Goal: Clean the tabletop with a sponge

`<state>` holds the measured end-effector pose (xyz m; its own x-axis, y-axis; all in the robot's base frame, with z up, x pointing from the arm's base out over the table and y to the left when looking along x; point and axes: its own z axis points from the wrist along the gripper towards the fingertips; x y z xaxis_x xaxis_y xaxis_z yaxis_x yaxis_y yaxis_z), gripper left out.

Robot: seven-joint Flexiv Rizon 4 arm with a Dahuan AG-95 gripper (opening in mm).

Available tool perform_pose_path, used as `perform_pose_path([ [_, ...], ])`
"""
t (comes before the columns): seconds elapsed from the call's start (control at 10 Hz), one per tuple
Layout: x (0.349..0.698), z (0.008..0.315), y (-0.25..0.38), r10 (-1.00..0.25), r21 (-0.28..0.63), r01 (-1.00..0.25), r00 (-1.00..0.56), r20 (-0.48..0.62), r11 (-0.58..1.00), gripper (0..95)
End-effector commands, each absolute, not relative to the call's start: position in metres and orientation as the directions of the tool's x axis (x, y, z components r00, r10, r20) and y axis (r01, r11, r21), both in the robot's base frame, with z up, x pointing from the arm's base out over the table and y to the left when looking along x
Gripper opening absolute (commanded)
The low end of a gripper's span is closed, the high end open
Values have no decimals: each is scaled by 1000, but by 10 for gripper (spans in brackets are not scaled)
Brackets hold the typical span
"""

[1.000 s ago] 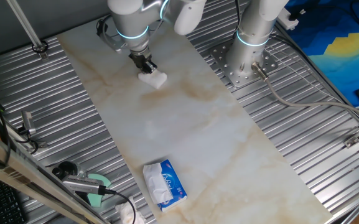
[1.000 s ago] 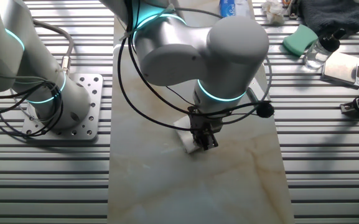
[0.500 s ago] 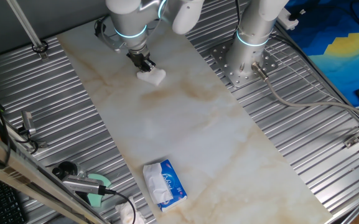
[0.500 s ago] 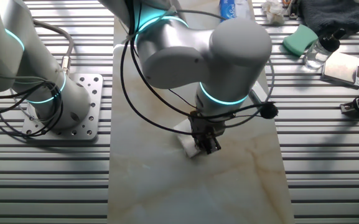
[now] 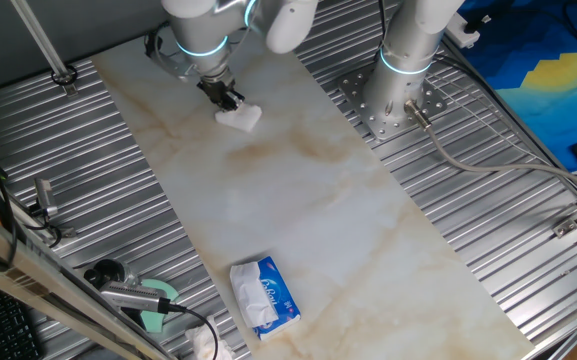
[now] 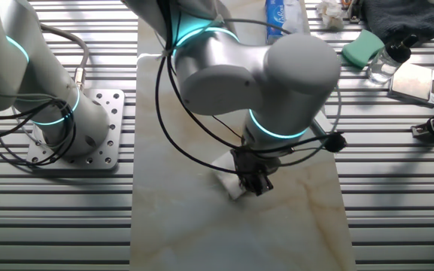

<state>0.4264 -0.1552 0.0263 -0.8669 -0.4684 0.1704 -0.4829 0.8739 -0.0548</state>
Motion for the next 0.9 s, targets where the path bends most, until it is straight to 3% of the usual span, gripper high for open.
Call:
perform_pose_path([
  [0.1,429,26,-160,-495,-51,-510,-851,179,859,0],
  [0.9,437,25,-180,-599,5,-616,-764,241,788,0],
])
